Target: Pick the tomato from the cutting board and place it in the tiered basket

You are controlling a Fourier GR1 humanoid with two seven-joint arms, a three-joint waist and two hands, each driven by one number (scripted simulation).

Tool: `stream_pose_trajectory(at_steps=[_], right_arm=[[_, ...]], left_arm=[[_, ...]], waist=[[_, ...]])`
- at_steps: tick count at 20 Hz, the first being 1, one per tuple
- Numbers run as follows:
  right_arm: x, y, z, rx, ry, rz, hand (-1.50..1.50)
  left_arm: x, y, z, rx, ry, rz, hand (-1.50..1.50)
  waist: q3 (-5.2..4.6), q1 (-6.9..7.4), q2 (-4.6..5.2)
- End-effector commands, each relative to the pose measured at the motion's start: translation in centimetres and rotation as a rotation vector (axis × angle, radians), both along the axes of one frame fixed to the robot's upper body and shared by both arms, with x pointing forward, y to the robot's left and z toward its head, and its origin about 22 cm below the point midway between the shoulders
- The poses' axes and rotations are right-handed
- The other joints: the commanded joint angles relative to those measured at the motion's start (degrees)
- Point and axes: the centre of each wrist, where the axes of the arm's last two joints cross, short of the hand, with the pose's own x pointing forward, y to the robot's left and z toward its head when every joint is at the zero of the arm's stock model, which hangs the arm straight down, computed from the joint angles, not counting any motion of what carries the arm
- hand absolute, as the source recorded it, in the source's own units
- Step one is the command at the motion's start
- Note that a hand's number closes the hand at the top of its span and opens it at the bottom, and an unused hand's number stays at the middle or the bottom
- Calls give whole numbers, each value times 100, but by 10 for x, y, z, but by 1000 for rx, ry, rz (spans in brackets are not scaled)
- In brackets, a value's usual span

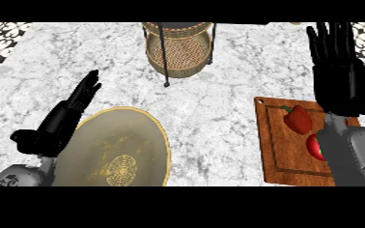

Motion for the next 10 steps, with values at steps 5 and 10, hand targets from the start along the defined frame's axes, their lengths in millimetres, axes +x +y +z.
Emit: stream_pose_trajectory(at_steps=[5,10], right_arm=[[-47,-81,-12,-148,-164,347,150],[-87,-167,-88,-59,1,-210,-150]], left_arm=[[0,-3,-18,-127,151,121,0],[0,-28,-25,-196,248,105,0]], waist=[[149,-410,177],[153,-374,250]])
